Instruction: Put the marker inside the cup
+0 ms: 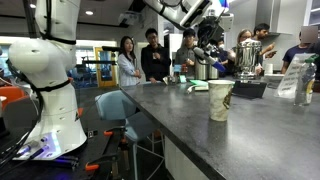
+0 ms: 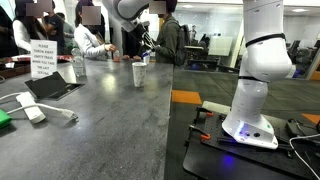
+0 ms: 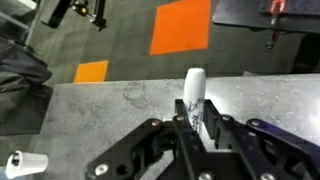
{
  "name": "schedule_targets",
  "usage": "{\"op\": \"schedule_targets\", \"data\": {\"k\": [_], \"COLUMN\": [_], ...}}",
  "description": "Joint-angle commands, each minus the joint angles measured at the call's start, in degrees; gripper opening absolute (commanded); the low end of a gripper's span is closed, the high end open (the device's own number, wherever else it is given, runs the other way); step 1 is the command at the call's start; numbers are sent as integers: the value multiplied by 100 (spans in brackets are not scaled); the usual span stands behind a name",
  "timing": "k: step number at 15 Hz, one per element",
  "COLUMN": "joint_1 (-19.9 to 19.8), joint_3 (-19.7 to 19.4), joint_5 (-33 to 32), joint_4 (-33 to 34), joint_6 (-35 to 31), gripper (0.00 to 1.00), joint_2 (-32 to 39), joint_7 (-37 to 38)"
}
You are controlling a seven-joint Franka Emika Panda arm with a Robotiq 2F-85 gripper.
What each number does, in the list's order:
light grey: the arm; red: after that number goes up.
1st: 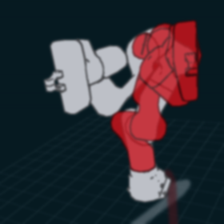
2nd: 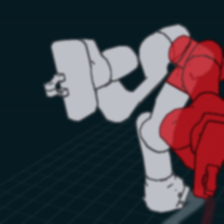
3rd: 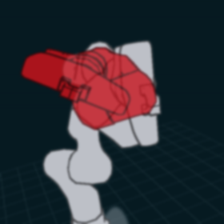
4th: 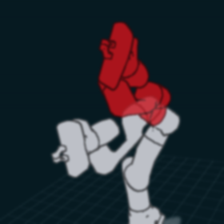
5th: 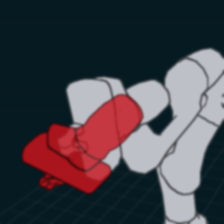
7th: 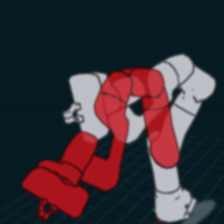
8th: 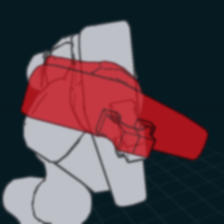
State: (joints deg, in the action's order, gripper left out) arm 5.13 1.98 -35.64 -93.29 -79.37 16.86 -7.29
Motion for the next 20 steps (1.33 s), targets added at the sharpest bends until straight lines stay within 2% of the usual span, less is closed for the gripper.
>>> {"op": "schedule_targets", "data": {"k": [1, 5, 8, 20], "joint_1": [120, 222, 268, 433], "joint_3": [94, 217, 271, 502], "joint_5": [-705, -1326, -1647, -1805], "joint_4": [375, 377, 407, 268], "joint_6": [289, 209, 219, 201], "gripper": [6, 6, 6, 6], "joint_2": [352, 621, 828, 1177], "joint_7": [-857, -1739, -2075, -2217]}}
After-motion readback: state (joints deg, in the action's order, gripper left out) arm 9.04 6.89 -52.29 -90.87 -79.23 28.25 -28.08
